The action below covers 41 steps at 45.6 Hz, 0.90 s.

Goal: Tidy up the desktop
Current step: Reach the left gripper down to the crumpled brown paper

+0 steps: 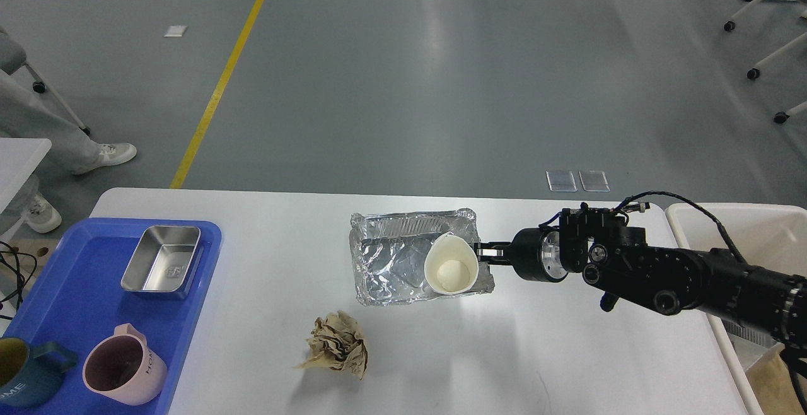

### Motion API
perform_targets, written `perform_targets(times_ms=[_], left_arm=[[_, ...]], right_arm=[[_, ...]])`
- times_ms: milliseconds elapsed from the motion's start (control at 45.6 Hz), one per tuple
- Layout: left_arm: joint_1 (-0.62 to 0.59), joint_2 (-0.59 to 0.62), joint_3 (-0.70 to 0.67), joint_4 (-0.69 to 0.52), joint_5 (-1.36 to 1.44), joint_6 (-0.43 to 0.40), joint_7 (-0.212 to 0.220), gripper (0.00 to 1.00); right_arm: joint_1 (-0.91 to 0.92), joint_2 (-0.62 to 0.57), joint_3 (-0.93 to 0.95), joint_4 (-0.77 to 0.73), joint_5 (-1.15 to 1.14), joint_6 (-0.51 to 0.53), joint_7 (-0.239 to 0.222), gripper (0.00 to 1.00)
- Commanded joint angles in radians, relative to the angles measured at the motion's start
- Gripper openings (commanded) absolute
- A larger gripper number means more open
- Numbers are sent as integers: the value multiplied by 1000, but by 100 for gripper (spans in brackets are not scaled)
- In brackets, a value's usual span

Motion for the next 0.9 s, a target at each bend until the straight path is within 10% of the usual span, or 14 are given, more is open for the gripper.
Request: perform_targets(times_ms=[0, 483, 877], left_arm=[[9, -71, 16, 14, 8, 56, 1, 87], [423, -542, 138, 37, 155, 531, 1, 86], [615, -852, 139, 74, 236, 631, 43, 87]], right_arm=[[0, 1, 0, -3, 0, 0, 0, 0], [-1, -5, -3, -7, 0, 2, 0, 0], [-1, 0, -3, -26, 0, 0, 0, 0]])
